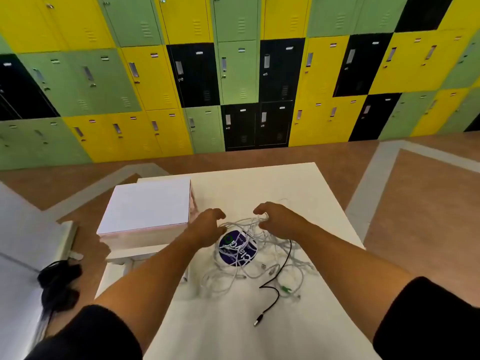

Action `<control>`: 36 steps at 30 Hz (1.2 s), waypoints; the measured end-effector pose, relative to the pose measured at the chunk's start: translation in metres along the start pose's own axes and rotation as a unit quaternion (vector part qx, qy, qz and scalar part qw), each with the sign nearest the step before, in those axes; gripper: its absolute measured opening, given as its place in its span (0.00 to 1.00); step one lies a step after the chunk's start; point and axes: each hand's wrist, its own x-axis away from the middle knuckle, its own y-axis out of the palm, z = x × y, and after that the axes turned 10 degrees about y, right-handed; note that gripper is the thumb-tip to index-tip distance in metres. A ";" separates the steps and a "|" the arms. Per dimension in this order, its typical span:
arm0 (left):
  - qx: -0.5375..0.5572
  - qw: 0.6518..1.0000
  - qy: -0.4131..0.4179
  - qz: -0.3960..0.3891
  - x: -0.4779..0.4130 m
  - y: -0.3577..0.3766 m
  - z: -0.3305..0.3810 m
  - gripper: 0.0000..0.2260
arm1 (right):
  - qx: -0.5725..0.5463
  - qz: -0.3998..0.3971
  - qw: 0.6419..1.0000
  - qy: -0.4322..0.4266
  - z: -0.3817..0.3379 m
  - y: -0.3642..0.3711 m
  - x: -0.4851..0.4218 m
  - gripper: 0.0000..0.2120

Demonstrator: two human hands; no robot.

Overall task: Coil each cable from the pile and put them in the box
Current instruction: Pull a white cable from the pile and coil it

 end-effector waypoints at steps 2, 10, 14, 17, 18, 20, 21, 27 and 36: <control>0.000 1.000 -0.021 -0.005 -0.002 0.003 -0.003 0.17 | 0.000 -0.010 1.000 0.000 -0.003 0.008 -0.004 0.19; 0.153 0.988 -0.011 -0.020 -0.007 0.003 -0.002 0.10 | -0.006 -0.057 0.998 -0.016 -0.013 0.030 -0.014 0.23; 0.346 0.938 0.010 0.004 -0.008 -0.024 0.030 0.13 | -0.022 -0.055 0.998 -0.009 -0.010 0.030 -0.015 0.04; 0.408 0.912 0.036 0.031 -0.010 -0.047 0.052 0.14 | -0.023 -0.057 0.998 0.002 -0.002 0.022 -0.012 0.04; 0.417 0.907 0.047 0.041 -0.010 -0.053 0.059 0.14 | -0.020 -0.051 0.999 0.004 0.000 0.018 -0.010 0.04; 0.438 0.894 0.064 0.063 -0.010 -0.062 0.069 0.15 | -0.019 -0.013 1.000 0.004 0.006 0.007 -0.010 0.05; 0.446 0.889 0.071 0.074 -0.010 -0.065 0.072 0.14 | -0.024 0.014 1.000 0.006 0.009 0.002 -0.009 0.06; 0.385 0.915 0.060 0.110 -0.010 -0.072 0.082 0.17 | -0.073 0.105 0.992 -0.022 -0.010 -0.053 0.004 0.10; 0.281 0.956 0.010 0.082 -0.008 -0.060 0.085 0.14 | -0.299 0.116 0.942 -0.095 -0.057 -0.117 0.037 0.14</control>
